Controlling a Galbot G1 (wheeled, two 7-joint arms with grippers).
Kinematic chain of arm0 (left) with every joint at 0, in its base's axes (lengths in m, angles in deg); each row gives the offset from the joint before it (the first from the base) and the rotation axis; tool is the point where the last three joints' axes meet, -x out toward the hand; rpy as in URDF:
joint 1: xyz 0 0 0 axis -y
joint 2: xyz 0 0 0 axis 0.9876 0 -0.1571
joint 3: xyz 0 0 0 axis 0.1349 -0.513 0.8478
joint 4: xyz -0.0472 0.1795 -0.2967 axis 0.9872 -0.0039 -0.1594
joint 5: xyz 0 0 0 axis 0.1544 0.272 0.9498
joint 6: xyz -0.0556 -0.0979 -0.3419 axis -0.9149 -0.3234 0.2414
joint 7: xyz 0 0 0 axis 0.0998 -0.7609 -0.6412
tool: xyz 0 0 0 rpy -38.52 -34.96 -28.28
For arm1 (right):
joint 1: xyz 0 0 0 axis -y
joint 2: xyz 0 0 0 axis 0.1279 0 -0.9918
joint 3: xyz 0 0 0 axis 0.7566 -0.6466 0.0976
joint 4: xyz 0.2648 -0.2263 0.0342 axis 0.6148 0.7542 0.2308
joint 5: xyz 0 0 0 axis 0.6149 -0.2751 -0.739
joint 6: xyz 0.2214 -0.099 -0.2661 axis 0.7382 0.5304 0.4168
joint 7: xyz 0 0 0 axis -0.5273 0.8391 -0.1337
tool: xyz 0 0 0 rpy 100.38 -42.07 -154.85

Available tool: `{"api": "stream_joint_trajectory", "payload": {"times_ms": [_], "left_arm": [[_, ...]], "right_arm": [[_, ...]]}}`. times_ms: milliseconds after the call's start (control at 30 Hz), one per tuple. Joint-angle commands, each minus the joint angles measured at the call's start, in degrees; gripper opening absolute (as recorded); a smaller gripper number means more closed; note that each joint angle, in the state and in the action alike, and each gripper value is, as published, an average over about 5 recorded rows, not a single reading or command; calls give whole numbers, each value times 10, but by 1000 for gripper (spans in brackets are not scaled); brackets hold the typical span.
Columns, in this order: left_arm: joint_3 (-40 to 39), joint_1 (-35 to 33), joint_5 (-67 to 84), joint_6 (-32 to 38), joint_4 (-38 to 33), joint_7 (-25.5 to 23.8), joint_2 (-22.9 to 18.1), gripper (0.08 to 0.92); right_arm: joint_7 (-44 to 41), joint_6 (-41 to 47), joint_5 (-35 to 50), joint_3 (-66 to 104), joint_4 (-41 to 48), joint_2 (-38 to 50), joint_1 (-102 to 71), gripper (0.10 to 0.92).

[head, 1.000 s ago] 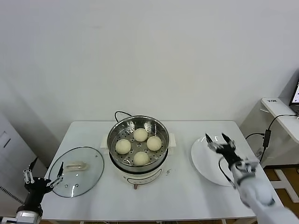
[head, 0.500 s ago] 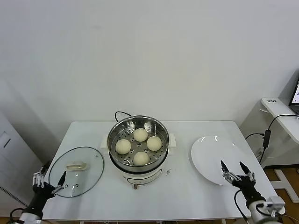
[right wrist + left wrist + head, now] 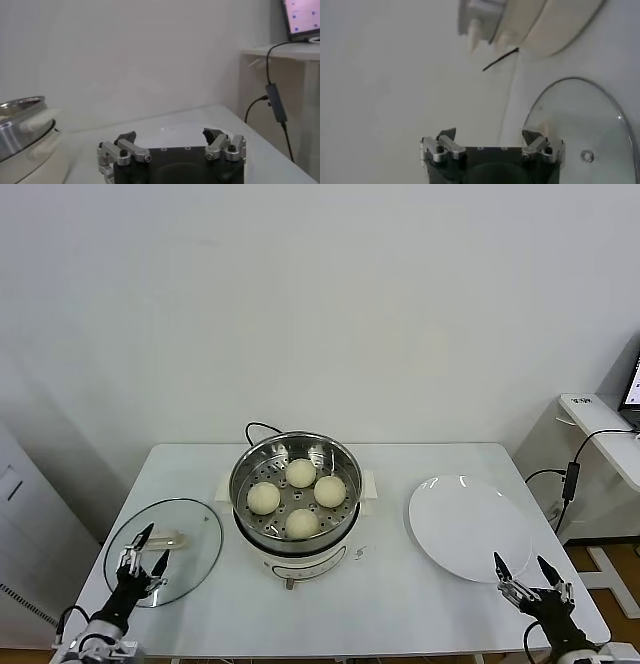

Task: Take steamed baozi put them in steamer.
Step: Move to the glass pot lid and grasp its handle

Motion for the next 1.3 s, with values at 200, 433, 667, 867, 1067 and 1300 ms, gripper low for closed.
{"api": "stream_joint_trajectory", "payload": {"times_ms": [200,433,667,867,1067,1300], "left_arm": [[-18,75,-134,-79,69,19,8,823],[-20,95,-135,-88,101,19,13,823],[-20,123,-131,-90,130,29,14,823],[-32,120,-100,-87,125,30,13,773],[-38,115,-78,-86,120,44,10,602],[-52,92,-9,-99,77,50,21,403]], "right_arm": [[-12,-7,-9,24,-17,-26,-37,823],[-13,-10,-8,30,-16,-27,-38,823],[-13,-11,-11,30,-19,-31,-41,823],[-13,-11,-14,29,-17,-34,-40,823],[-12,-13,-24,20,-18,-42,-39,823],[-13,-15,-24,19,-17,-40,-37,823]]}}
